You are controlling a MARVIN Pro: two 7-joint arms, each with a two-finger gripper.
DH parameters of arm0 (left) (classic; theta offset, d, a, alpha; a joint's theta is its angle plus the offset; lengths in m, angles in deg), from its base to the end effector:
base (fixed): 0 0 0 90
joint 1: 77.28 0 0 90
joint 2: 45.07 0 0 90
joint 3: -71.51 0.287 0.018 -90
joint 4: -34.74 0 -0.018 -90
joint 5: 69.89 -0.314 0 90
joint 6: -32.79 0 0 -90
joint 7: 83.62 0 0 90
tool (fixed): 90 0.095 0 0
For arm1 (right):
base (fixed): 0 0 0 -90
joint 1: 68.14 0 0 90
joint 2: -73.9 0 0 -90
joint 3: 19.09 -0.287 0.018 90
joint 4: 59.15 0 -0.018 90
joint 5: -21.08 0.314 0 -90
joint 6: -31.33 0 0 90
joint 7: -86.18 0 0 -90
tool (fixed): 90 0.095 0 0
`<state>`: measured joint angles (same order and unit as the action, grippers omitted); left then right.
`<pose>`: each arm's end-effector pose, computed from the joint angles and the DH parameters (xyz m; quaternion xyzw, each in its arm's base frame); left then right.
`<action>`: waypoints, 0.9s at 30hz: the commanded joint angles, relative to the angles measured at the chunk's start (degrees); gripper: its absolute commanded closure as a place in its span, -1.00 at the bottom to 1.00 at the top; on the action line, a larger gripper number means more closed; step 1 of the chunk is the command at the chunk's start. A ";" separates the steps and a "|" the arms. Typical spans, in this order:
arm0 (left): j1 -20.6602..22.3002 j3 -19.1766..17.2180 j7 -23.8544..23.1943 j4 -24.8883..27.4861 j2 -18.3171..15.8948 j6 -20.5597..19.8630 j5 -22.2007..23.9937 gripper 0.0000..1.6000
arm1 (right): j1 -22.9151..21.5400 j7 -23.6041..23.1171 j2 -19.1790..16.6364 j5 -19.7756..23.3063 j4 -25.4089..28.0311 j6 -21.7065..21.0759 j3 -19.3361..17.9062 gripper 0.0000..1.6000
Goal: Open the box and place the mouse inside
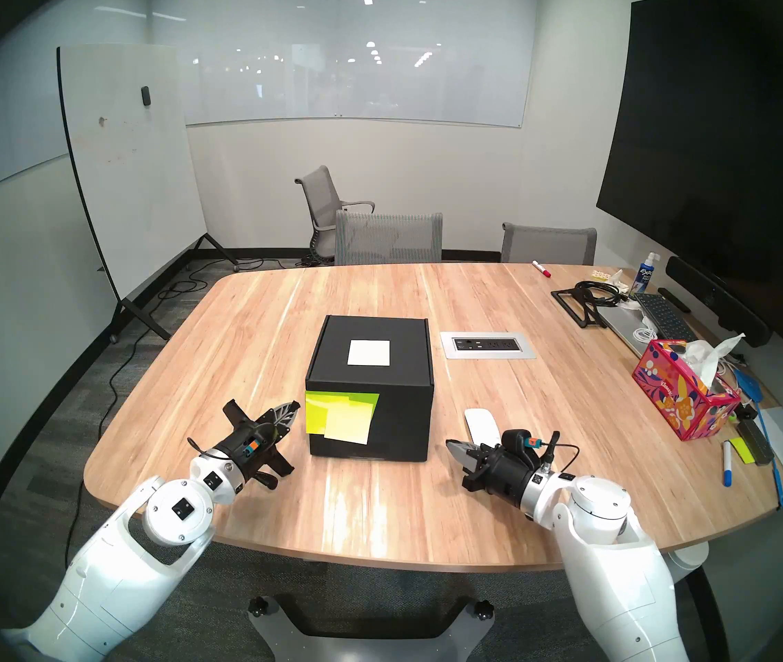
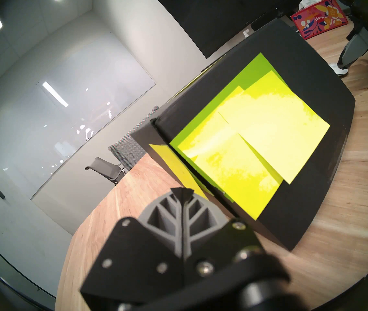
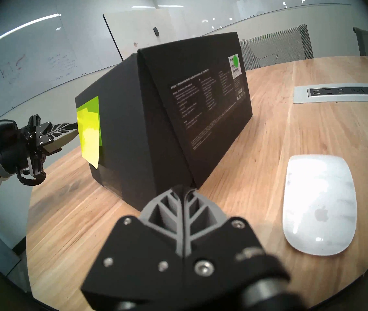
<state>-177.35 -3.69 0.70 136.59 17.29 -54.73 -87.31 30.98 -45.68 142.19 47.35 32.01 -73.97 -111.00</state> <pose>0.3548 -0.0021 -0.3160 -0.6349 0.4036 -0.6525 0.0907 0.3520 -0.0577 -0.3450 -0.7684 -0.1656 -0.5303 0.3175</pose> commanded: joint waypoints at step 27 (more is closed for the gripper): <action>0.28 -0.03 0.09 0.95 -0.06 0.30 -0.14 1.00 | -5.93 -4.28 0.80 0.85 -3.98 2.53 1.50 1.00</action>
<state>-177.35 -3.70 0.70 136.59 17.29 -54.73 -87.31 27.05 -49.26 142.93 47.71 27.81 -71.94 -109.35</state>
